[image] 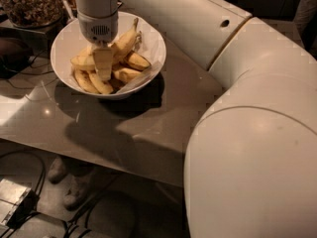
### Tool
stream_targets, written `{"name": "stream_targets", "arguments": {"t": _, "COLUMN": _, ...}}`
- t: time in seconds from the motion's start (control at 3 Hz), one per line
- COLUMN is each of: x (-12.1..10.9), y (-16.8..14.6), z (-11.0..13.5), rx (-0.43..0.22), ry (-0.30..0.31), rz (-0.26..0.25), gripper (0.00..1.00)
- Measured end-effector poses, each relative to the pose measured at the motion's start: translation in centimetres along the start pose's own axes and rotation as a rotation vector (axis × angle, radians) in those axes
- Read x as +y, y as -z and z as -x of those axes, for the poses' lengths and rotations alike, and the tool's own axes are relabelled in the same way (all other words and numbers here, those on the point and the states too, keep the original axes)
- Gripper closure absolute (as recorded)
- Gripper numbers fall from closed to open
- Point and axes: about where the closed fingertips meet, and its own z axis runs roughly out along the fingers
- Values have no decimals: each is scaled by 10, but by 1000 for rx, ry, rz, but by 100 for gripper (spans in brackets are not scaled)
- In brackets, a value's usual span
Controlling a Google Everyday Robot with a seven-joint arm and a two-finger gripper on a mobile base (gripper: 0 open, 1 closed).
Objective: Pick banana from white bowl
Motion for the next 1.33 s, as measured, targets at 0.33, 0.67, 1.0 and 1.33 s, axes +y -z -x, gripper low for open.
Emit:
{"name": "stream_targets", "arguments": {"t": 0.33, "x": 0, "y": 0, "z": 0, "rx": 0, "ry": 0, "rz": 0, "gripper": 91}}
{"name": "stream_targets", "arguments": {"t": 0.67, "x": -2, "y": 6, "z": 3, "rx": -34, "ry": 0, "rz": -21, "gripper": 100}}
{"name": "stream_targets", "arguments": {"t": 1.0, "x": 6, "y": 24, "z": 6, "rx": -104, "ry": 9, "rz": -54, "gripper": 100}}
{"name": "stream_targets", "arguments": {"t": 1.33, "x": 17, "y": 44, "z": 11, "rx": -174, "ry": 21, "rz": -74, "gripper": 100}}
